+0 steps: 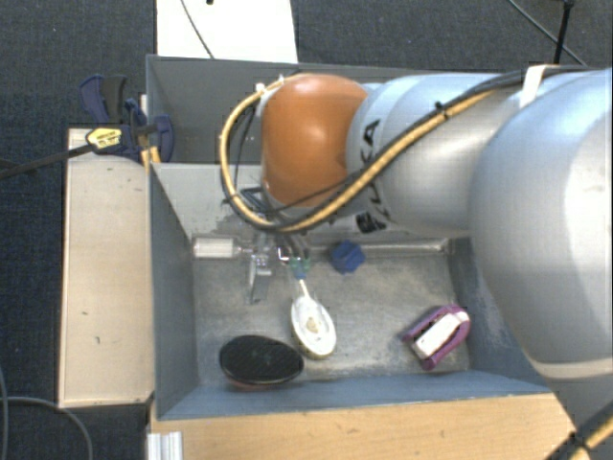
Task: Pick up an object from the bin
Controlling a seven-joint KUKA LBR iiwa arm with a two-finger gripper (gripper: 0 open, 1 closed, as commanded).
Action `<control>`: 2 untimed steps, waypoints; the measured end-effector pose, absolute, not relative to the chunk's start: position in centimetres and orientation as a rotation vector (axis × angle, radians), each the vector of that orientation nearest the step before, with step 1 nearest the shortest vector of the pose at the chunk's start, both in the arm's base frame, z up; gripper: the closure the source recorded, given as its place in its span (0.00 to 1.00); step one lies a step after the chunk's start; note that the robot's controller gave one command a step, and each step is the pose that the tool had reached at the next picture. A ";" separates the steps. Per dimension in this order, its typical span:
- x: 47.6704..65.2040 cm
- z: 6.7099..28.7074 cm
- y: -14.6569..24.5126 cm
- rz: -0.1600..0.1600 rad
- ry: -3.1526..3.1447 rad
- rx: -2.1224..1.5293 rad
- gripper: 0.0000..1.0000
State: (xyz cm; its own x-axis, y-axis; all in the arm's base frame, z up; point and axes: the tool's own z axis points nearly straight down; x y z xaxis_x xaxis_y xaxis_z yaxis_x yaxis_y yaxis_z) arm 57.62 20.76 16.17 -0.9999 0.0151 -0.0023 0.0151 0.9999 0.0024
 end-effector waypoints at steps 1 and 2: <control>48.8 9.3 22.4 0.001 3.144 -0.112 0.00; 47.9 7.4 22.0 0.008 3.130 -0.172 0.00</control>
Offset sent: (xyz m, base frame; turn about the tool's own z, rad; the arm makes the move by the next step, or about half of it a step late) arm -0.0849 0.0149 -0.0667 -0.0783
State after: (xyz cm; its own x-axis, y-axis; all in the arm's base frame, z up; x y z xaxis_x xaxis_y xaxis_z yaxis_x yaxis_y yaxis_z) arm 47.94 22.01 7.36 -0.9939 -0.1099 -0.0071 -0.1099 0.9939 0.0045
